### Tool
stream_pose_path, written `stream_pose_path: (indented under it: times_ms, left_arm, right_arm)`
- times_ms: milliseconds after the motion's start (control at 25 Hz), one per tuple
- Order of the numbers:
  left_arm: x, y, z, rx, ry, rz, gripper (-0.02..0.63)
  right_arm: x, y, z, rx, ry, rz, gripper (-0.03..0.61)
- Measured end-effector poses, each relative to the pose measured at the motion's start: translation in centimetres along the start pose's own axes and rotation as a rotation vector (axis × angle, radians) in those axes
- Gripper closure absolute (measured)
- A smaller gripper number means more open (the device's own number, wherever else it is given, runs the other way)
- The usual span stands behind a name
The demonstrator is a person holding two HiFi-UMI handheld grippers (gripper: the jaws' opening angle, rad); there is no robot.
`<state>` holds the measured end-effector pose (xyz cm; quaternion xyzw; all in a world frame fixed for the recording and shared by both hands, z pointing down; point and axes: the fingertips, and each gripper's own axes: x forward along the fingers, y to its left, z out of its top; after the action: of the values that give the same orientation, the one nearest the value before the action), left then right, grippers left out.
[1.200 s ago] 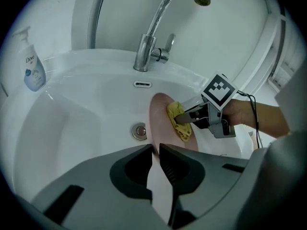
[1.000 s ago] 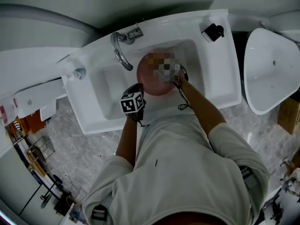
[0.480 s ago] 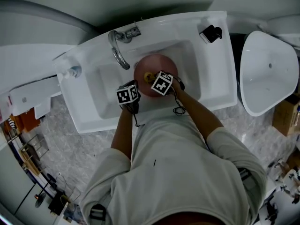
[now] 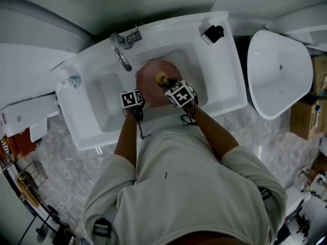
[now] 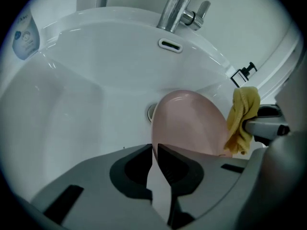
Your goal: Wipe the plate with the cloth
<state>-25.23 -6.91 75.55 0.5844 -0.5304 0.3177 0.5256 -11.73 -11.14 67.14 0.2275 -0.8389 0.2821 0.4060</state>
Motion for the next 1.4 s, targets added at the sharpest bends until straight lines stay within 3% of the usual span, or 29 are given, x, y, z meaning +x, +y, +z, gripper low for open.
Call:
stream_pose_path:
  times_ms: [200, 320, 480, 680, 840, 1120, 1400]
  left_arm:
    - [-4.0, -0.9, 1.3, 0.086, -0.101, 0.029, 0.574]
    - [-8.1, -2.0, 2.6, 0.115, -0.236, 0.019, 0.574]
    - [-13.8, -4.5, 3.0, 0.098, -0.414, -0.057, 0.577]
    - [-18.7, -8.1, 0.3, 0.142, -0.527, -0.151, 0.588]
    - [-20.1, -9.5, -2.0, 0.14, -0.555, -0.173, 0.589]
    - [-23.5, -13.2, -2.6, 0.197, -0.63, -0.132, 0.588]
    - [-33.7, -18.1, 1.6, 0.252, -0.976, -0.03, 0.588]
  right_arm:
    - [-4.5, -0.3, 0.6, 0.068, -0.114, -0.108, 0.491]
    - [-7.3, 0.1, 1.6, 0.087, -0.214, -0.161, 0.491]
    - [-10.1, 1.7, 2.5, 0.06, -0.295, -0.226, 0.491]
    - [-12.2, 5.0, 1.1, 0.078, -0.33, -0.253, 0.491]
    - [-14.4, 6.8, 0.0, 0.062, -0.372, -0.275, 0.491]
    - [-18.1, 6.7, -0.6, 0.024, -0.443, -0.26, 0.491]
    - [-27.3, 6.1, 5.2, -0.104, -0.66, -0.26, 0.491]
